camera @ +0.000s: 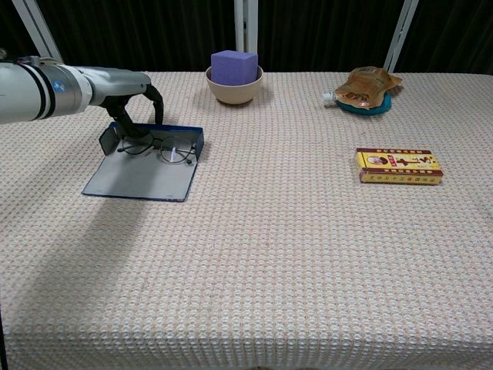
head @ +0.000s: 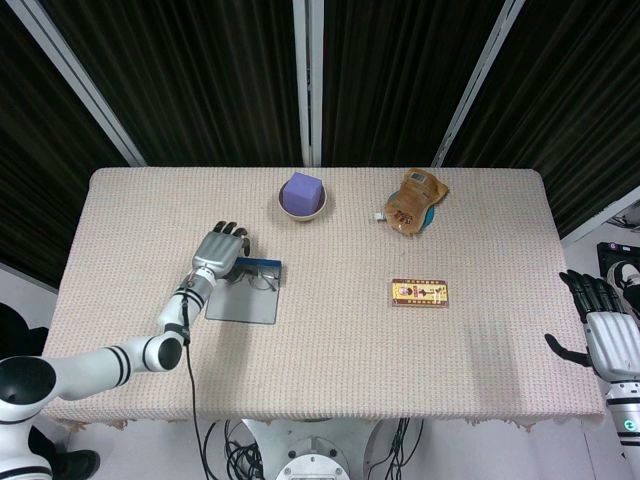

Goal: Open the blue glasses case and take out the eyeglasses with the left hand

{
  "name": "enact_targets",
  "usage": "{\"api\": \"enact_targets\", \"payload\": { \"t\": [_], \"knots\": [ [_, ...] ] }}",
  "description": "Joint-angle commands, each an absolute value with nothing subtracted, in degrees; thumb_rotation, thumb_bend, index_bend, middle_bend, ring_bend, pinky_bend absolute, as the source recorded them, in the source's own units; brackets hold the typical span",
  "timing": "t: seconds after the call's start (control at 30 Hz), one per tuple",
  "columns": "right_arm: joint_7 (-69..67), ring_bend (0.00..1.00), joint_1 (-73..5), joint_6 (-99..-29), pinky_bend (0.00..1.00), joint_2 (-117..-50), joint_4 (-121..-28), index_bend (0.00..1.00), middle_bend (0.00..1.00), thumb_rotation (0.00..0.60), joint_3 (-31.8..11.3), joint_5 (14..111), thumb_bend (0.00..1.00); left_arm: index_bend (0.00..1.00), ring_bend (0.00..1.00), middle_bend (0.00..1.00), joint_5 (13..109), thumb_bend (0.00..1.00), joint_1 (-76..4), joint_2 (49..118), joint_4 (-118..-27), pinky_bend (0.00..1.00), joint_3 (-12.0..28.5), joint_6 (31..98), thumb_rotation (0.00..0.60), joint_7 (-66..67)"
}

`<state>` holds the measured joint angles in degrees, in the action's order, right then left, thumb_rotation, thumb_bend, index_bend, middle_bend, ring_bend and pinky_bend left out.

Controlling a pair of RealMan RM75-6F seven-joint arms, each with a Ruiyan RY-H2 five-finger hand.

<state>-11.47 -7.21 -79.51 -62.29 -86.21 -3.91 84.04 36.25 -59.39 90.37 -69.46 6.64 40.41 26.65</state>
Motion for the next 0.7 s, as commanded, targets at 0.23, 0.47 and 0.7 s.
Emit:
{"api": "enact_targets", "payload": {
  "t": [0.23,0.47,0.7],
  "knots": [
    [-11.2,0.00,-7.3,-79.2,0.00,-62.3,-86.3,0.02,0.07,0.600,-4.0,83.9,0.18,0.44,0.00,0.15,35.9,0.43,-59.3,90.4,-69.4,0.00,6.9,40.4,0.600,26.3],
    [-10.9,0.00,-7.3,-79.3,0.00,-62.2,-86.7,0.02,0.07,0.600,-4.0,83.9,0.18,0.46,0.00,0.16,36.2,0.43,-59.3,90.1,-69.5,0.00,7.4,39.9,0.600,25.3],
    [-10.7,0.00,-7.1,-79.5,0.00,-62.1,-86.9,0.02,0.07,0.600,-4.0,83.7,0.18,0.55,0.00,0.22,40.4,0.48,-57.9,90.7,-68.7,0.00,8.9,41.1,0.600,20.9]
  ]
}}
